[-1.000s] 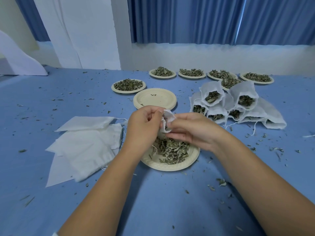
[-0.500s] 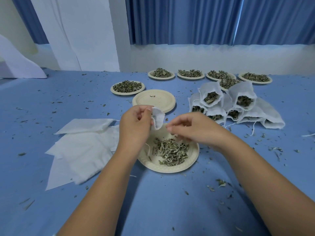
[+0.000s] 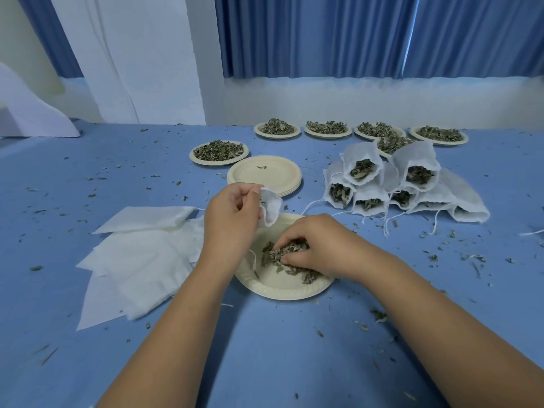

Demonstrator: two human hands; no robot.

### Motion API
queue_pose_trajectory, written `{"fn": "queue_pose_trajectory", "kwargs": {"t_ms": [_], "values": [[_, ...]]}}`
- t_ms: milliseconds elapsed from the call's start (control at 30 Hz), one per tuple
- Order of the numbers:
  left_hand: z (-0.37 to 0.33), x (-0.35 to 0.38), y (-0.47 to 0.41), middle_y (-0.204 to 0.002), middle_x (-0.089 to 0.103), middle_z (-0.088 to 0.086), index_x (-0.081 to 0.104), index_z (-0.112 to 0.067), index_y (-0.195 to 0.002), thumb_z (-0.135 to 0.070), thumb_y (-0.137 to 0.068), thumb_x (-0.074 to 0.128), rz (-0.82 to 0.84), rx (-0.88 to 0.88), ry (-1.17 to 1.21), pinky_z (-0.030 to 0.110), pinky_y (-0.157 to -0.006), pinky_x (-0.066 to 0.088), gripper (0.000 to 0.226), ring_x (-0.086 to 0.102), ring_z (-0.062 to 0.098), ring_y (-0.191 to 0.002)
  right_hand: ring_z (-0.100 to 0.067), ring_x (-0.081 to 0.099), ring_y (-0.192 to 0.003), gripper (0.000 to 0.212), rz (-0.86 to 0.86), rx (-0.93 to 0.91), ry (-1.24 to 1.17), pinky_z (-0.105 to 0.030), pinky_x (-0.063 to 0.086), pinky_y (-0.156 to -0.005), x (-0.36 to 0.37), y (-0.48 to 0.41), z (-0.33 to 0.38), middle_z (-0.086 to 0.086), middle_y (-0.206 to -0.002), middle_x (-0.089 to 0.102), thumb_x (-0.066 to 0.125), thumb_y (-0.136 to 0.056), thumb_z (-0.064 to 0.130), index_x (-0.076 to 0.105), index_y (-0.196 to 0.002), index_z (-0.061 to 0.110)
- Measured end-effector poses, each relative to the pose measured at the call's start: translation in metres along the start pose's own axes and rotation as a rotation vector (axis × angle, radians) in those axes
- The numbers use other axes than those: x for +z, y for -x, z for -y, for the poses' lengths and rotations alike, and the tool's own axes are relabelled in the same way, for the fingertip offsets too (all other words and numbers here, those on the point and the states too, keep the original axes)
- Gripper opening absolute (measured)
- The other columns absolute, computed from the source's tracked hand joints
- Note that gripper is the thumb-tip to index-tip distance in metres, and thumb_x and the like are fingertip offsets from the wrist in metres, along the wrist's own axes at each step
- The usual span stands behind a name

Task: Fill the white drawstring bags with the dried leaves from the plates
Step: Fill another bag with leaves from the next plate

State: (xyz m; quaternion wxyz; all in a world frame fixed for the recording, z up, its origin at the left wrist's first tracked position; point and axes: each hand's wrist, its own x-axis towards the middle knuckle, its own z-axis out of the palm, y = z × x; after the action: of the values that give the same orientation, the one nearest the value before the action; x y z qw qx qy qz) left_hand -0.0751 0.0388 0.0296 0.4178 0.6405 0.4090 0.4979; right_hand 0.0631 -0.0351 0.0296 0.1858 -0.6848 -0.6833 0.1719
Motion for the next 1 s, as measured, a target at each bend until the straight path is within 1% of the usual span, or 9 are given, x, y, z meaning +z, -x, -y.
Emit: {"fn": "queue_pose_trajectory", "kwargs": {"t_ms": [100, 300, 433, 600, 700, 767, 833, 900, 1000], "values": [[0.000, -0.003, -0.002, -0.056, 0.059, -0.011, 0.067, -0.030, -0.086, -0.023, -0.097, 0.055, -0.028, 0.013, -0.015, 0.027, -0.065, 0.047, 0.018, 0.056, 0.006, -0.059, -0.009, 0.063, -0.075, 0.015, -0.111, 0.008, -0.175, -0.025, 0.053, -0.071, -0.009, 0.002, -0.003, 0.012, -0.091, 0.070, 0.074, -0.086, 0.026, 0.075, -0.096, 0.036], [0.000, -0.003, -0.002, -0.066, 0.068, -0.007, 0.065, -0.032, -0.084, -0.026, -0.096, 0.058, -0.021, 0.036, -0.076, 0.023, -0.063, 0.049, 0.015, 0.061, 0.003, -0.061, -0.014, 0.071, -0.085, 0.017, -0.259, -0.019, -0.634, -0.027, 0.057, -0.084, -0.025, 0.003, -0.004, 0.005, -0.087, 0.076, 0.078, -0.081, 0.016, 0.078, -0.094, 0.027], [0.001, 0.000, -0.001, -0.061, 0.068, -0.008, 0.066, -0.024, -0.084, -0.028, -0.095, 0.059, 0.022, 0.052, -0.141, 0.017, -0.060, 0.046, 0.014, 0.061, 0.004, -0.058, -0.005, 0.068, -0.076, 0.018, -0.303, -0.001, -0.847, -0.020, 0.056, -0.076, -0.016, 0.000, 0.002, 0.001, -0.086, 0.076, 0.078, -0.081, 0.013, 0.076, -0.091, 0.027], [0.002, 0.004, 0.002, -0.050, 0.059, -0.016, 0.065, -0.023, -0.082, -0.027, -0.095, 0.057, 0.079, 0.038, -0.131, 0.010, -0.052, 0.040, 0.016, 0.053, -0.004, -0.051, -0.001, 0.065, -0.071, 0.017, -0.396, 0.110, -0.730, -0.013, 0.051, -0.067, -0.001, -0.007, 0.002, 0.005, -0.085, 0.076, 0.074, -0.085, 0.011, 0.077, -0.099, 0.021], [0.000, 0.008, 0.005, -0.050, 0.059, -0.016, 0.066, -0.021, -0.084, -0.026, -0.095, 0.058, 0.127, 0.034, -0.110, 0.008, -0.053, 0.042, 0.014, 0.057, -0.002, -0.054, 0.003, 0.051, -0.053, 0.019, -0.435, 0.129, -0.609, -0.013, 0.043, -0.054, 0.005, -0.009, 0.003, 0.009, -0.070, 0.071, 0.070, -0.086, 0.009, 0.078, -0.101, 0.018], [0.001, 0.012, 0.007, -0.051, 0.060, -0.014, 0.067, -0.021, -0.085, -0.025, -0.095, 0.059, 0.168, 0.040, -0.139, 0.008, -0.051, 0.039, 0.013, 0.053, -0.003, -0.051, 0.000, 0.050, -0.053, 0.019, -0.434, 0.122, -0.527, -0.021, 0.043, -0.053, 0.007, -0.010, 0.004, 0.007, -0.066, 0.070, 0.067, -0.087, 0.009, 0.079, -0.096, 0.021], [0.002, 0.014, 0.009, -0.051, 0.059, -0.012, 0.066, -0.021, -0.083, -0.023, -0.095, 0.059, 0.188, 0.054, -0.174, 0.007, -0.049, 0.037, 0.013, 0.050, -0.004, -0.048, -0.010, 0.057, -0.063, 0.019, -0.409, 0.131, -0.468, -0.031, 0.050, -0.063, 0.007, -0.010, 0.005, 0.000, -0.073, 0.073, 0.065, -0.087, 0.010, 0.079, -0.091, 0.023], [0.004, 0.014, 0.009, -0.051, 0.057, -0.012, 0.066, -0.021, -0.082, -0.022, -0.095, 0.059, 0.184, 0.066, -0.195, 0.007, -0.048, 0.036, 0.014, 0.049, -0.004, -0.047, -0.011, 0.063, -0.069, 0.019, -0.351, 0.157, -0.501, -0.034, 0.053, -0.071, 0.003, -0.009, 0.006, 0.003, -0.076, 0.074, 0.062, -0.088, 0.012, 0.079, -0.089, 0.023], [0.005, 0.013, 0.007, -0.052, 0.056, -0.011, 0.066, -0.019, -0.082, -0.020, -0.094, 0.059, 0.172, 0.066, -0.194, 0.009, -0.047, 0.034, 0.014, 0.046, -0.003, -0.046, 0.001, 0.058, -0.062, 0.021, -0.217, 0.207, -0.783, -0.023, 0.050, -0.065, -0.006, -0.007, 0.005, 0.007, -0.073, 0.069, 0.055, -0.090, 0.013, 0.076, -0.088, 0.016]]}}
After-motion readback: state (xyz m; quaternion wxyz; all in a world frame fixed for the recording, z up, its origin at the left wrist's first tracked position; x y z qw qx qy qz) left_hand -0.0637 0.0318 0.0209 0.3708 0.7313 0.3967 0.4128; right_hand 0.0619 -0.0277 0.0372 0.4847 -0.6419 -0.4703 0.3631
